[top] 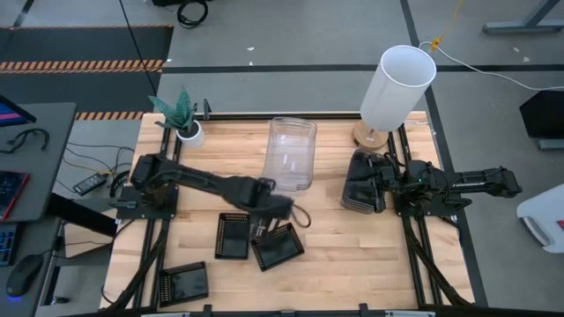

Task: Stack baskets by color
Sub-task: Stack the top left black bin on the top black bin

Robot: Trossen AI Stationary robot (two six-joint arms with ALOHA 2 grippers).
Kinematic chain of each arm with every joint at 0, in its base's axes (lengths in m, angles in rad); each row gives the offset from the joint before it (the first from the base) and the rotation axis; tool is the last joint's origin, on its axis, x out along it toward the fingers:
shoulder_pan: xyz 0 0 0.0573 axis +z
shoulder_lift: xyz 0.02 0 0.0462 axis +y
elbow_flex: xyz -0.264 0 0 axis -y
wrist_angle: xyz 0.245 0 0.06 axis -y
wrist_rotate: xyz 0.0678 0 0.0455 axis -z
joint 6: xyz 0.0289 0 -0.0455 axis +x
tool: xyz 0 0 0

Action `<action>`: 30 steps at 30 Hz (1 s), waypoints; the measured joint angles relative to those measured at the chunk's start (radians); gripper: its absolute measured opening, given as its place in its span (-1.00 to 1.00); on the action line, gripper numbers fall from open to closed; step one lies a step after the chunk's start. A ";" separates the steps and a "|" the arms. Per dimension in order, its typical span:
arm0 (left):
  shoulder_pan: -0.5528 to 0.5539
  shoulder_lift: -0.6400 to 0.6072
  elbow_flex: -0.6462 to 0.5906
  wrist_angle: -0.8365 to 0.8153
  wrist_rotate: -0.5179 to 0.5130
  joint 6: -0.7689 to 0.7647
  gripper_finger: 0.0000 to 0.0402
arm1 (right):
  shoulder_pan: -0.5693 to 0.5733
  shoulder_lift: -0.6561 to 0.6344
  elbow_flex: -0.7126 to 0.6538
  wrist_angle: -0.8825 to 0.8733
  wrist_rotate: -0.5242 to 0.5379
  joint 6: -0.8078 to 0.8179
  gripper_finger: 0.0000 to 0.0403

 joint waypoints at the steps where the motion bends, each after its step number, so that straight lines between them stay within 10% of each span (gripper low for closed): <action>1: -0.016 -0.016 -0.012 0.010 0.002 -0.014 -0.22 | 0.000 0.000 0.000 0.000 0.000 0.000 -0.35; 16: -0.087 -0.295 -0.477 0.157 -0.081 -0.312 -0.48 | 0.000 0.000 0.000 -0.001 0.000 0.000 -0.35; 30: -0.037 -0.393 -0.802 0.440 0.063 -0.314 -0.01 | 0.000 0.000 0.000 0.000 0.000 0.000 -0.35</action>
